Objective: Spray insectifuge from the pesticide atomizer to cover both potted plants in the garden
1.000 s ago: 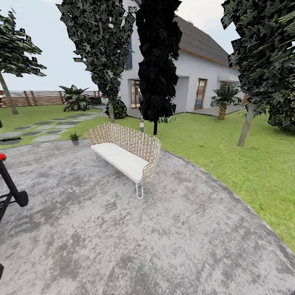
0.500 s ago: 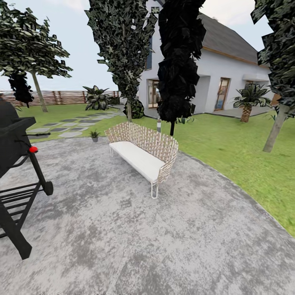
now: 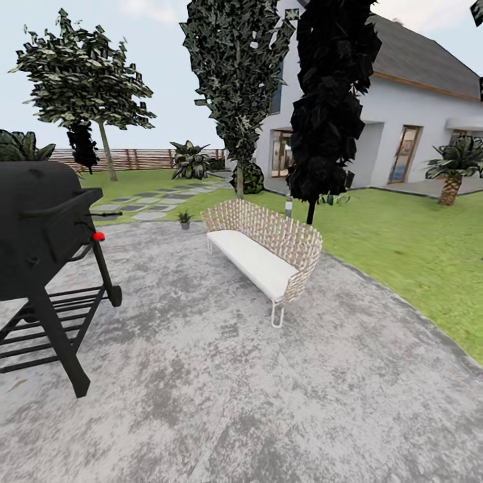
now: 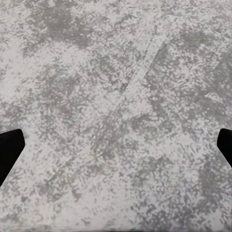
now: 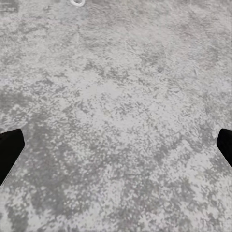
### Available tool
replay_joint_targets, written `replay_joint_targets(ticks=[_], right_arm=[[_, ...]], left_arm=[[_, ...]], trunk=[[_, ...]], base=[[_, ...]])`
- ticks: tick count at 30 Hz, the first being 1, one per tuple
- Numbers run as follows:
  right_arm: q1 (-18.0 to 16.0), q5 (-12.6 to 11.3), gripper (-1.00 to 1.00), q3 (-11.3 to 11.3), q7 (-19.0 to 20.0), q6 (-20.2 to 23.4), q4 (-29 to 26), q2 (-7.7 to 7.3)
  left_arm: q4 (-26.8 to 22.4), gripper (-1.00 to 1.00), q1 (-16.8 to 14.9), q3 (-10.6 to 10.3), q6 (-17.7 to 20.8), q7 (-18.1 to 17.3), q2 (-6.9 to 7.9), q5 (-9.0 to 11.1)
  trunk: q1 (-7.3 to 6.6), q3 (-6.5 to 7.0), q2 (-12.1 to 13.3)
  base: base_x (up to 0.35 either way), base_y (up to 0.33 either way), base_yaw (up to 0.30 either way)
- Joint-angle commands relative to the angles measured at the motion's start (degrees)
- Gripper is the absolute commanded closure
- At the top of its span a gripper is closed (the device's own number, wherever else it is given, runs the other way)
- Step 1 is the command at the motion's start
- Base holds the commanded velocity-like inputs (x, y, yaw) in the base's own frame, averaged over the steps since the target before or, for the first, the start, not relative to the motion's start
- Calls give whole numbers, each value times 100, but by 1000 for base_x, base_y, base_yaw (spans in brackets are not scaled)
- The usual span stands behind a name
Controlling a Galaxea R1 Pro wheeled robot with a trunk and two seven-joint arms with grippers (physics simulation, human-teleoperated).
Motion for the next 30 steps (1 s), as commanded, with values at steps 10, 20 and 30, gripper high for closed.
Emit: replay_joint_targets(ticks=[10,20,30], right_arm=[[-2,9,-100,4,-15,-14,9,-1],[-2,13,-100,19,-5,-14,10,-1],[-2,222,-100,35,2,-14,42,-1]], left_arm=[[7,-100,-5,-14,-19,3,2,-4],[7,-100,-5,-17,-19,2,7,-4],[3,-100,-5,-31,-19,-1,4,-6]], trunk=[[0,-6,-3],[0,-20,-3],[0,-31,-3]], base=[[0,0,283],[170,0,281],[281,0,81]])
